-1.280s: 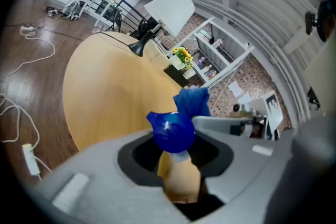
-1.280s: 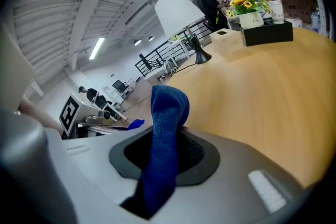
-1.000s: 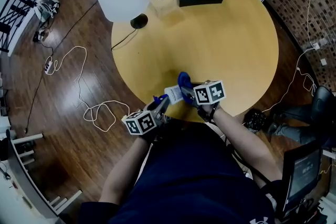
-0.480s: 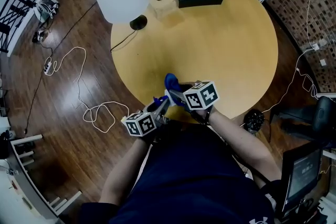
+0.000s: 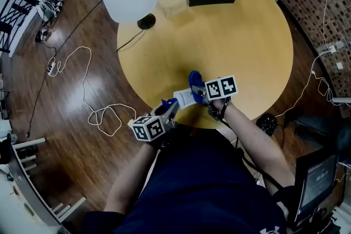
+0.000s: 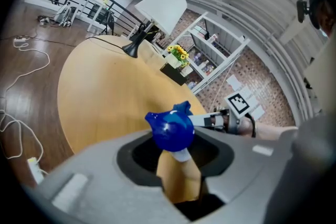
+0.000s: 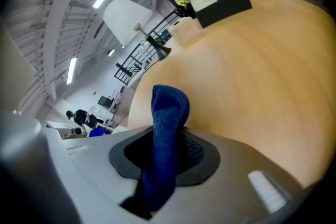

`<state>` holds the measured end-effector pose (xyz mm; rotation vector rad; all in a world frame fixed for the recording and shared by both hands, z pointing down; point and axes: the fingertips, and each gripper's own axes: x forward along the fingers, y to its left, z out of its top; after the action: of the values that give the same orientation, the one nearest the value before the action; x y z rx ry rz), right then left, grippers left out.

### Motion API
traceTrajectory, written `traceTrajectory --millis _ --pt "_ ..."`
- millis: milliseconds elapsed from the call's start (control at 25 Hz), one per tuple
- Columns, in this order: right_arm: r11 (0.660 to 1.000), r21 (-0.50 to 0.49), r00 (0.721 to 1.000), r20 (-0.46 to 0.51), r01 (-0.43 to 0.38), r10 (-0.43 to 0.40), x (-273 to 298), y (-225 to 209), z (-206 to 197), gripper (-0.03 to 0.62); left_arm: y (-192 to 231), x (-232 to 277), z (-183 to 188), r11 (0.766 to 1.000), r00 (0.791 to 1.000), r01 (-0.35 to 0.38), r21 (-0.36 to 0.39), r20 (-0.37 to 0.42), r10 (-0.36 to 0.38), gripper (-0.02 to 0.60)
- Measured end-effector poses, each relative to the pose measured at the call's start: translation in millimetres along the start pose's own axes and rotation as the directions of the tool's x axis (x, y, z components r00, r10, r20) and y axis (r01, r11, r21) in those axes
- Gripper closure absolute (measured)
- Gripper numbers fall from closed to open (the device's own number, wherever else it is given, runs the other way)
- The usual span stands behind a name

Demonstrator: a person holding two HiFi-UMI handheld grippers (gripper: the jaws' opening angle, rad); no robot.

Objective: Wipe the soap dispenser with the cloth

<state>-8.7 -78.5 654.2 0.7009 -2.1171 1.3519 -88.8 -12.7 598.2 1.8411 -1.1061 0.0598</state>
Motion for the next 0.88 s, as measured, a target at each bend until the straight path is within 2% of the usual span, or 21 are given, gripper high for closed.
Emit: traceTrajectory --millis 120,240,360,480,560,600,640,680,720,760,800,840,880 --pt "0.997 0.074 1.0 -0.011 0.022 -0.021 -2 -30 -2 0.497 0 3 2 1.0 1.0 0.0 0.014 -0.002 0.0 0.44" --pt "0.994 0.094 0.998 -0.013 0.06 -0.059 -7 -45 -7 0.497 -2 4 4 0.999 1.0 -0.005 0.038 -0.01 0.006 0.44" --pt "0.993 0.087 0.996 0.05 0.075 -0.079 -23 -40 -7 0.497 -12 8 7 0.991 0.998 -0.014 0.132 -0.062 0.022 0.439" --pt "0.996 0.059 0.993 0.099 0.063 -0.068 -44 -28 -11 0.497 -30 21 18 0.953 0.988 0.02 0.303 -0.154 0.028 0.444" --pt "0.996 0.056 0.991 0.11 0.07 -0.075 -55 -27 -19 0.497 -45 33 24 0.898 0.971 0.075 0.433 -0.239 0.034 0.445" --pt "0.995 0.063 0.99 0.113 0.073 -0.08 -59 -29 -23 0.497 -52 39 26 0.852 0.956 0.118 0.51 -0.292 0.042 0.445" --pt "0.994 0.076 0.989 0.117 0.077 -0.085 -64 -30 -27 0.497 -59 44 24 0.785 0.934 0.176 0.594 -0.352 0.056 0.446" --pt "0.993 0.091 0.988 0.123 0.079 -0.09 -68 -33 -31 0.497 -66 48 20 0.692 0.907 0.249 0.678 -0.414 0.079 0.448" --pt "0.991 0.109 0.987 0.13 0.082 -0.096 -72 -35 -35 0.497 -72 51 14 0.573 0.874 0.333 0.749 -0.473 0.111 0.448" --pt "0.988 0.128 0.985 0.14 0.084 -0.102 -76 -38 -38 0.497 -78 53 5 0.443 0.836 0.418 0.793 -0.527 0.153 0.448" --pt "0.985 0.147 0.982 0.152 0.087 -0.109 -80 -40 -40 0.497 -83 53 -3 0.316 0.796 0.498 0.807 -0.57 0.202 0.449" --pt "0.983 0.164 0.98 0.164 0.089 -0.116 -83 -43 -42 0.497 -87 52 -11 0.201 0.758 0.567 0.799 -0.601 0.254 0.449" --pt "0.98 0.177 0.977 0.174 0.09 -0.121 -86 -45 -44 0.497 -89 51 -18 0.102 0.725 0.62 0.778 -0.618 0.304 0.451"
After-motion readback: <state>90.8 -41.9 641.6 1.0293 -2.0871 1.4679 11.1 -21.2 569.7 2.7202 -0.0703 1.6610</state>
